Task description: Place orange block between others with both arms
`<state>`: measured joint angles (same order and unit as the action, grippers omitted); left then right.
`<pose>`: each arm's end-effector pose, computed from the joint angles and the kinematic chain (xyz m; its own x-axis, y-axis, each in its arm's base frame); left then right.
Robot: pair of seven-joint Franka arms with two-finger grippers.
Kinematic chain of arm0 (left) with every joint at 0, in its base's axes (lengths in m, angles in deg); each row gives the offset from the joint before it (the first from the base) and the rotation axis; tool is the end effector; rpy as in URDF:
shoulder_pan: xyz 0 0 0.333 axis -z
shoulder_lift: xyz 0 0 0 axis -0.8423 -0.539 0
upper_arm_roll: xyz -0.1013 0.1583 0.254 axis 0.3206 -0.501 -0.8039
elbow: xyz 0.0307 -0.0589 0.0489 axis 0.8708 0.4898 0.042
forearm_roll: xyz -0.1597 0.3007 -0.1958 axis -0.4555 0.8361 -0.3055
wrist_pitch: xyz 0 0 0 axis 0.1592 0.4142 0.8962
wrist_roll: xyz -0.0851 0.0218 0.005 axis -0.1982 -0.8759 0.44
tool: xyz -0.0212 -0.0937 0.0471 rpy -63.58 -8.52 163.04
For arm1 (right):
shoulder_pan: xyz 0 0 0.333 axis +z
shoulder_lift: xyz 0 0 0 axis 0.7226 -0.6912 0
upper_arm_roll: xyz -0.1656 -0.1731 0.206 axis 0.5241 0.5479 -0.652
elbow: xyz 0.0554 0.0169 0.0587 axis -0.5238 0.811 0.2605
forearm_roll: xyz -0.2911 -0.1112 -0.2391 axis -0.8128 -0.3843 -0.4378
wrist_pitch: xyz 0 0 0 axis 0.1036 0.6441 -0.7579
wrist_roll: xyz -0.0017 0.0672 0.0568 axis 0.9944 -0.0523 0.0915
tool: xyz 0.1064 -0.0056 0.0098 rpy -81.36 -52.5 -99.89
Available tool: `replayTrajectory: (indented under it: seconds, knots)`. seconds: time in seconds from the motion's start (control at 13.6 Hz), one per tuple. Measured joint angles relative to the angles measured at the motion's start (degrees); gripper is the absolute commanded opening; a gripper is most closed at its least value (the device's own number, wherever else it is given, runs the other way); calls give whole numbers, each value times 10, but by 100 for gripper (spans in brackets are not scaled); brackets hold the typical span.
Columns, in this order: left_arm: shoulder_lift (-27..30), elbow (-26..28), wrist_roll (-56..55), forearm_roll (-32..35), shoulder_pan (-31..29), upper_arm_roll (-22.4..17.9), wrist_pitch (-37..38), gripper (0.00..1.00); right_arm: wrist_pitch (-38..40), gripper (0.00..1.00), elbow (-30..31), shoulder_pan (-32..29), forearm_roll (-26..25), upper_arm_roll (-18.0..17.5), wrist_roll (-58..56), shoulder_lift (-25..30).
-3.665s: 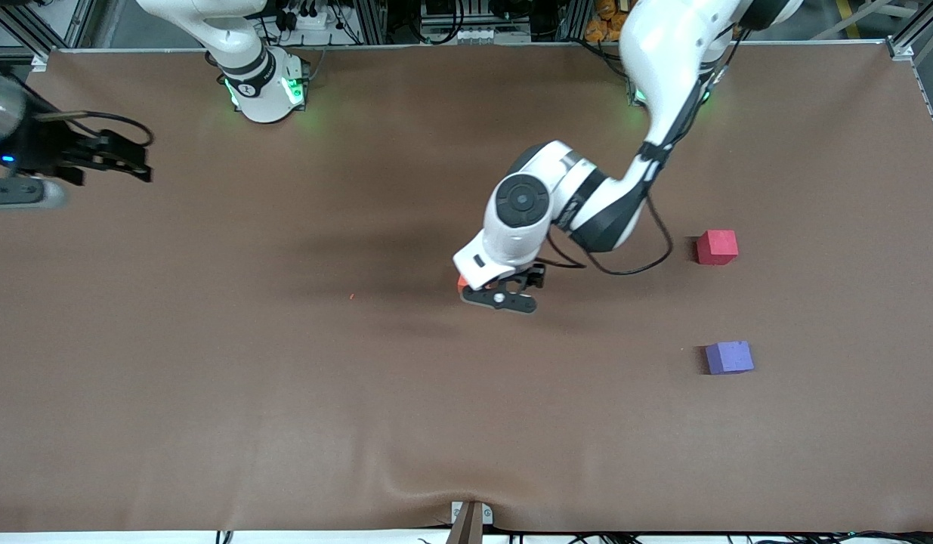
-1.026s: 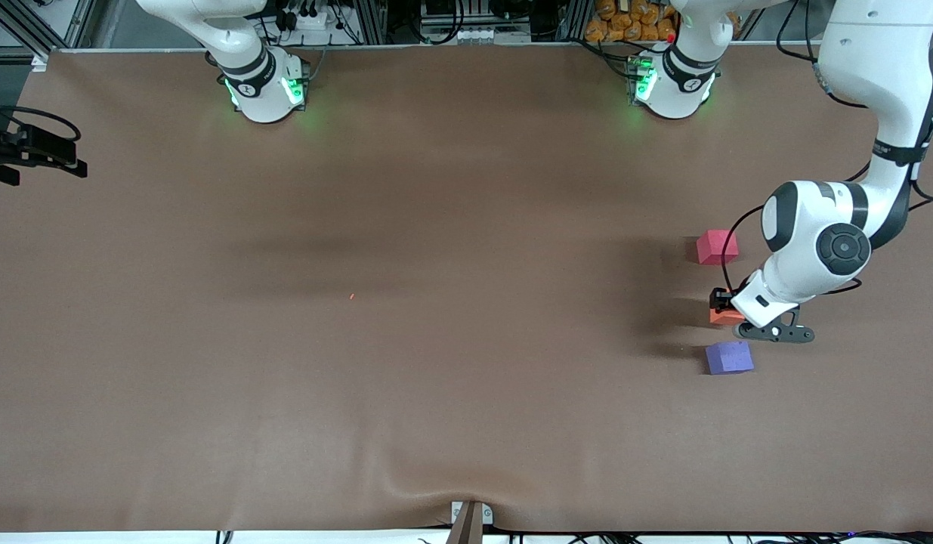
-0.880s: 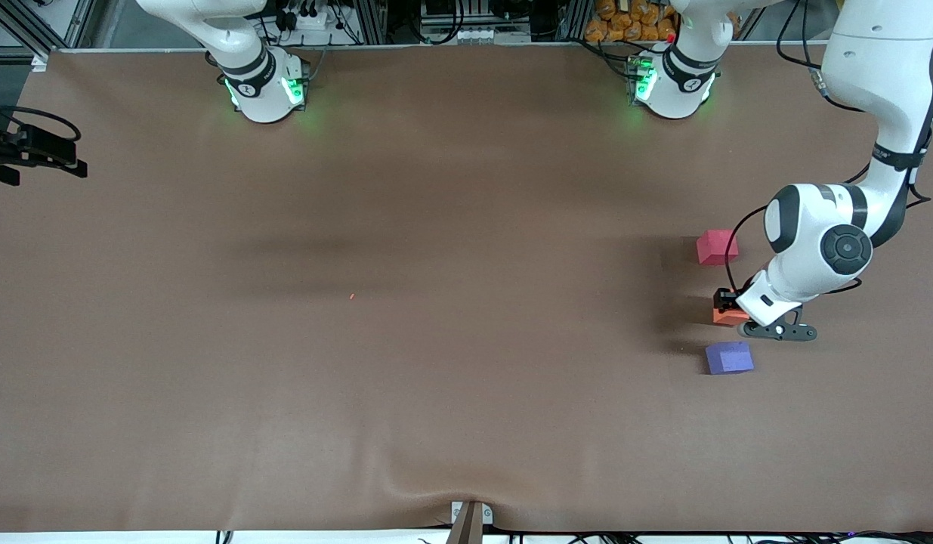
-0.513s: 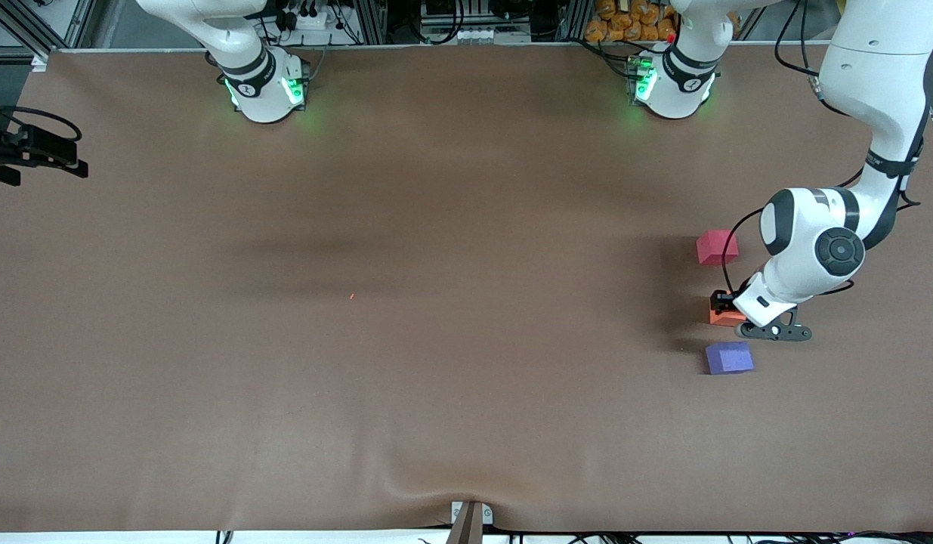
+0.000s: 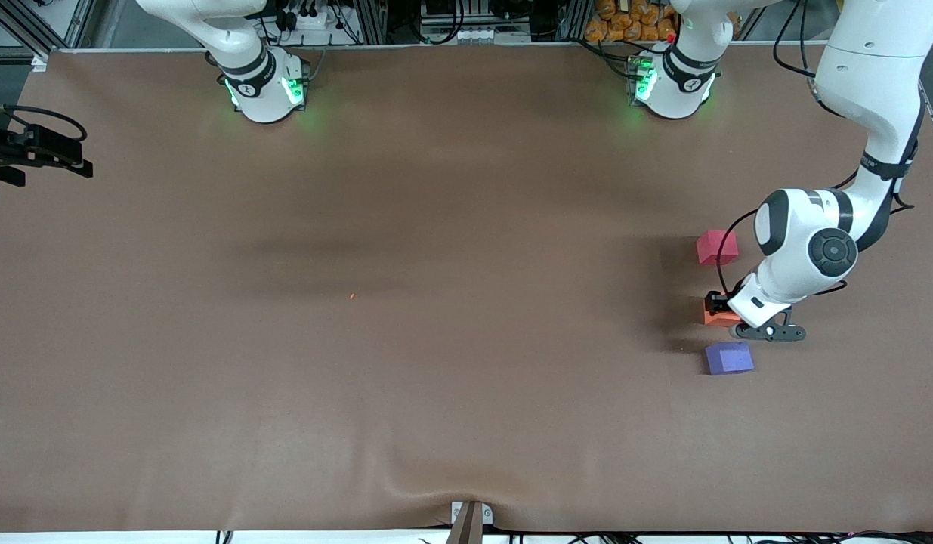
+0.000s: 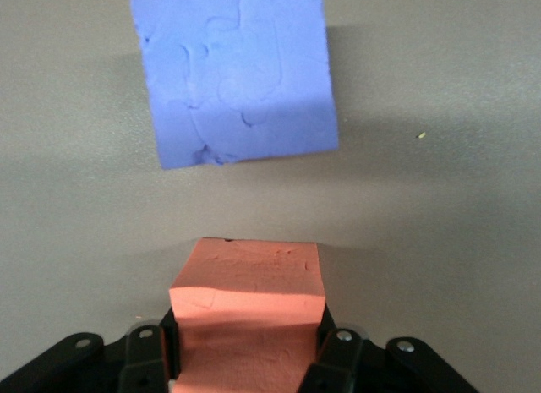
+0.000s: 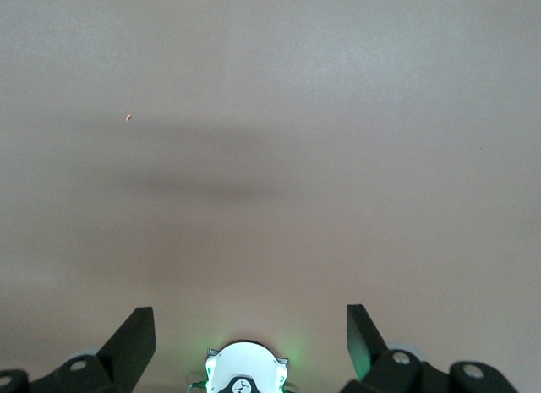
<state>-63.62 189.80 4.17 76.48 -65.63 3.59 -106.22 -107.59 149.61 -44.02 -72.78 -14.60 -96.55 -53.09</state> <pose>0.5906 0.0050 0.2017 0.9974 -0.0715 0.0019 -0.0714 -0.9971 -0.0265 0.5428 -0.0252 0.6443 0.9771 0.1216 -0.1748 0.1145 -0.9921 -0.0504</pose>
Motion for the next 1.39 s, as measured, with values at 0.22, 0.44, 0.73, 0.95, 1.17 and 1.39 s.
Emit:
replayTrajectory:
  seconds: [0.22, 0.44, 0.73, 0.95, 1.17, 1.39]
  knots:
    - [0, 0, -1, 0, 0, 0, 0, 1, -1, 100, 0, 8, 0, 0, 0, 0]
    - [0, 0, -2, 0, 0, 0, 0, 99, -3, 100, 0, 10, 0, 0, 0, 0]
    - [1, -3, -2, 0, 0, 0, -1, 100, -3, 100, 0, 14, 0, 0, 0, 0]
    - [21, -25, -2, 0, 0, 4, 35, 100, -4, 100, 0, 15, 0, 0, 0, 0]
    - [72, -83, -11, 0, 0, 22, 163, 100, -4, 100, 0, 15, 0, 1, 0, 0]
    - [123, -123, -16, 0, 1, 36, 245, 100, -8, 100, -9, 15, 0, 1, 0, 0]
